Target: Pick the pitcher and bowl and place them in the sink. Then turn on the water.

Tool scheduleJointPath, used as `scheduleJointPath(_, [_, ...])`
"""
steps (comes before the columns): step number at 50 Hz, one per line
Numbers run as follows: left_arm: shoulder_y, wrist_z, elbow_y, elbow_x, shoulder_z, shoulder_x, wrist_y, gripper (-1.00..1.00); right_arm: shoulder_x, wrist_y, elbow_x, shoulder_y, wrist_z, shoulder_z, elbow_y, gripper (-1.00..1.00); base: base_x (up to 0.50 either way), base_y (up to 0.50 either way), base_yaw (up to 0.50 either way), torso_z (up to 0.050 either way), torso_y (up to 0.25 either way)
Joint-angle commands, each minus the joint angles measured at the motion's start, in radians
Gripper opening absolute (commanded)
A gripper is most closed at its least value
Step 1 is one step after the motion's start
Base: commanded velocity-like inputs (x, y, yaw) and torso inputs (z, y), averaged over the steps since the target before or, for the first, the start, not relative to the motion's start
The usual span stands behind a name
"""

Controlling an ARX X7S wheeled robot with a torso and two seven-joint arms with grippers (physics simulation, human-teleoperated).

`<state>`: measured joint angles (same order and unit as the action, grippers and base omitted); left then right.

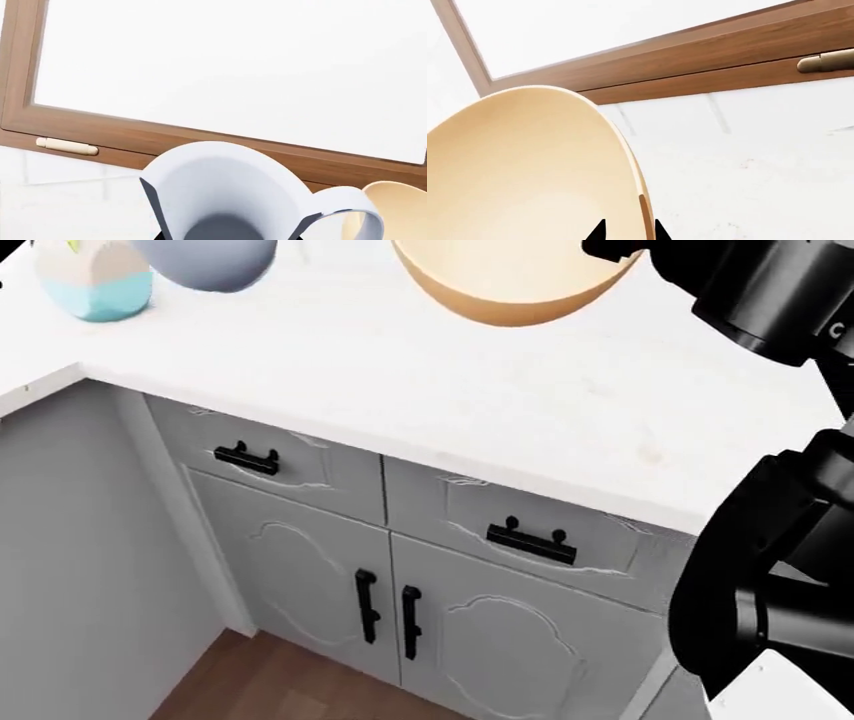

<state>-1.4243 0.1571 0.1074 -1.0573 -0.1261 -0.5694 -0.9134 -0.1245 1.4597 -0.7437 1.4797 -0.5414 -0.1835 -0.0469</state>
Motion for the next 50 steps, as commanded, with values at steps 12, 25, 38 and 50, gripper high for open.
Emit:
scheduleJointPath(12, [0.000, 0.004, 0.000, -0.020, 0.017, 0.003, 0.016, -1.00, -0.007, -0.033, -0.026, -0.004, -0.011, 0.002, -0.015, -1.00, -0.05, 0.14, -0.50, 0.000, 0.001])
scheduleJointPath(25, [0.003, 0.011, -0.002, -0.018, 0.018, 0.004, 0.025, -1.00, -0.014, -0.064, -0.027, -0.013, -0.018, 0.004, -0.031, -1.00, -0.04, 0.14, -0.50, 0.001, 0.000])
scheduleJointPath(38, [0.006, 0.007, -0.004, -0.015, 0.019, 0.005, 0.037, -1.00, -0.014, -0.051, -0.050, -0.015, -0.041, -0.011, -0.016, -1.00, -0.03, 0.15, -0.50, 0.000, 0.001])
scheduleJointPath(50, [0.007, 0.008, -0.003, -0.019, 0.020, 0.005, 0.039, -1.00, -0.022, -0.058, -0.060, -0.027, -0.045, -0.001, -0.019, -1.00, -0.02, 0.15, -0.50, 0.001, 0.001])
